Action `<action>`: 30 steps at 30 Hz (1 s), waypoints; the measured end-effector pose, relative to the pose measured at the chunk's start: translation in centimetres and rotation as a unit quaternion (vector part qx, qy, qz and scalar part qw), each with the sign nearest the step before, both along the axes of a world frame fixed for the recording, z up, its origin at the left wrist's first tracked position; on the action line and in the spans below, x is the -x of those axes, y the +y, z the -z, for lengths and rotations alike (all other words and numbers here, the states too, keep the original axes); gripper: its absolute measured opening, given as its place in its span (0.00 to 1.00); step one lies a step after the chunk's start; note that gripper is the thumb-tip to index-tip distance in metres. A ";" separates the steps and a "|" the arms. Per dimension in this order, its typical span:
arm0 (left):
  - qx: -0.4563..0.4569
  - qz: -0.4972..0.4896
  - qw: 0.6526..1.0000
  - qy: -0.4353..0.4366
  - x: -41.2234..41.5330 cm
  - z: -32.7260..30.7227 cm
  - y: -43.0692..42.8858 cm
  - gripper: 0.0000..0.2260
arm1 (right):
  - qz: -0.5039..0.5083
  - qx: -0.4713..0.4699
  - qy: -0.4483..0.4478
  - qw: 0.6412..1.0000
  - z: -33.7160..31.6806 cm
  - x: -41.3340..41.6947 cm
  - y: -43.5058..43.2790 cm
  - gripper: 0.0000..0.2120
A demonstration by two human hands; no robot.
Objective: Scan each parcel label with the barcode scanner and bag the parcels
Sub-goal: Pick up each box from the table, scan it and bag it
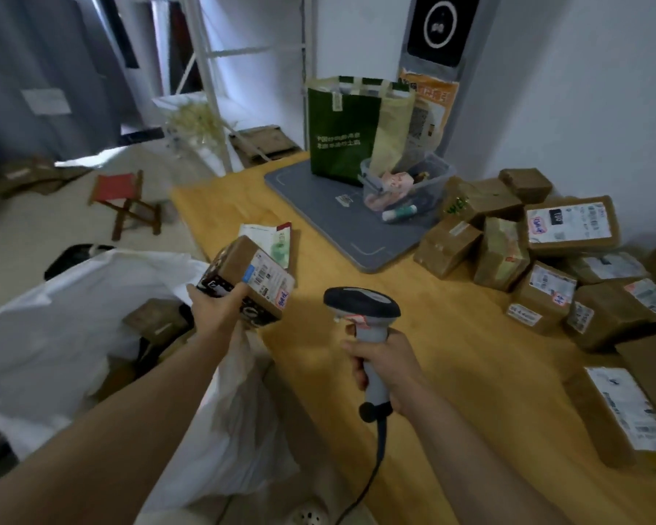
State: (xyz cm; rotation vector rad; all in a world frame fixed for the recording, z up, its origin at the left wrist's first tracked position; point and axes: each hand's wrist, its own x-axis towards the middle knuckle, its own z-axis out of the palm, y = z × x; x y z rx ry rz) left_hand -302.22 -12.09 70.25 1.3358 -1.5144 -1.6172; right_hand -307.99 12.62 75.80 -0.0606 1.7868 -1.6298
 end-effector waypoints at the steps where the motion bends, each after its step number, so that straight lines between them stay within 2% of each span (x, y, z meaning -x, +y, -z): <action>1: 0.009 -0.040 0.999 -0.011 -1.3 0.2 -1.1 0.35 | -0.014 0.005 -0.009 1.000 0.2 -0.3 -1.1 0.05; 3: 0.034 -0.099 0.993 -0.047 -3.9 1.5 -3.7 0.35 | -0.042 0.006 -0.022 0.999 0.6 -0.9 -3.0 0.07; 6: 0.060 -0.156 0.977 -0.130 -7.4 1.3 -5.8 0.43 | -0.081 -0.007 -0.031 0.996 1.2 -1.6 -5.2 0.07; 10: 0.054 -0.183 0.953 -0.233 -10.4 1.8 -7.8 0.47 | -0.107 -0.024 -0.035 0.993 2.0 -2.1 -7.1 0.06; 13: 0.036 -0.172 0.933 -0.313 -10.3 2.2 -7.6 0.47 | -0.106 -0.029 -0.042 0.993 2.5 -2.2 -7.7 0.06; 16: 0.040 -0.106 0.938 -0.328 -7.8 2.6 -5.7 0.43 | -0.073 -0.030 -0.059 0.995 2.9 -1.8 -7.4 0.06; 21: 0.136 0.090 0.945 -0.283 -0.2 2.1 0.3 0.39 | 0.035 -0.009 -0.072 0.997 3.0 0.1 -3.9 0.03; 26: 0.247 0.314 0.889 -0.222 7.4 0.6 9.6 0.38 | 0.202 0.009 -0.080 0.976 1.8 1.7 2.8 0.05; 30: 0.324 0.493 0.791 -0.164 12.0 -0.4 18.6 0.35 | 0.346 0.044 -0.090 0.933 0.6 2.1 9.8 0.07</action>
